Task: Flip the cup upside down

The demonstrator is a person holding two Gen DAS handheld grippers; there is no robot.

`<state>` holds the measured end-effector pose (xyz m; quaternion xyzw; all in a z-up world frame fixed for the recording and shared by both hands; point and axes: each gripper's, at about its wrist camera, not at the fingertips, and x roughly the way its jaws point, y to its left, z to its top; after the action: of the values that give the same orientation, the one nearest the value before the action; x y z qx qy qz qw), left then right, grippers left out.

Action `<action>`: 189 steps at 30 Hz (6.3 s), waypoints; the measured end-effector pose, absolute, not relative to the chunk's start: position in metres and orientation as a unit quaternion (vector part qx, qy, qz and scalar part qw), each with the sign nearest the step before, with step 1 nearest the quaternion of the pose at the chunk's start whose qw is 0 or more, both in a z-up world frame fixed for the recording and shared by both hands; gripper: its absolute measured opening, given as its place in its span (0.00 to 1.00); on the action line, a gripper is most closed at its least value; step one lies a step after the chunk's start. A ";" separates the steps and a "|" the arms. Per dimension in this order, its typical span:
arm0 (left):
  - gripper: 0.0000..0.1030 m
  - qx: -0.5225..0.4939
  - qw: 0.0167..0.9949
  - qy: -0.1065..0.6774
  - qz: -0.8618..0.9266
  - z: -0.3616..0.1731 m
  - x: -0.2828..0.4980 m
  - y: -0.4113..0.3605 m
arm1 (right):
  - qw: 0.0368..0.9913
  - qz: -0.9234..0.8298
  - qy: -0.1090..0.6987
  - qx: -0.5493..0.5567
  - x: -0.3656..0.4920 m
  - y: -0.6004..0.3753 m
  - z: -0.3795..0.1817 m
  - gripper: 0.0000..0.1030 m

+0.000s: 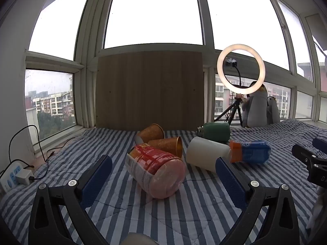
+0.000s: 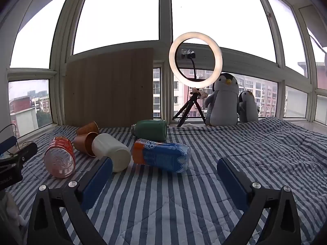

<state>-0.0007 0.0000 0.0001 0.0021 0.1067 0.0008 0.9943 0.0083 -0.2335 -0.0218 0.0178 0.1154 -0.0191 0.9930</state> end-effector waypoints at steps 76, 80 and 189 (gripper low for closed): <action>1.00 0.000 0.994 0.113 0.001 -0.002 -0.001 0.000 | 0.993 -0.019 0.113 0.026 0.011 -0.235 -0.025 0.98; 1.00 0.000 0.994 0.113 0.001 -0.002 -0.001 0.000 | 0.993 -0.019 0.113 0.026 0.011 -0.234 -0.025 0.98; 0.67 0.144 0.838 0.414 -0.324 -0.023 0.073 -0.101 | 0.972 0.021 0.234 0.019 -0.029 -0.280 -0.023 0.98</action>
<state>0.0734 -0.1014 -0.0229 0.1441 0.4142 -0.3242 0.8382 -0.0294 -0.2800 -0.0227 0.0189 0.2343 0.0206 0.9718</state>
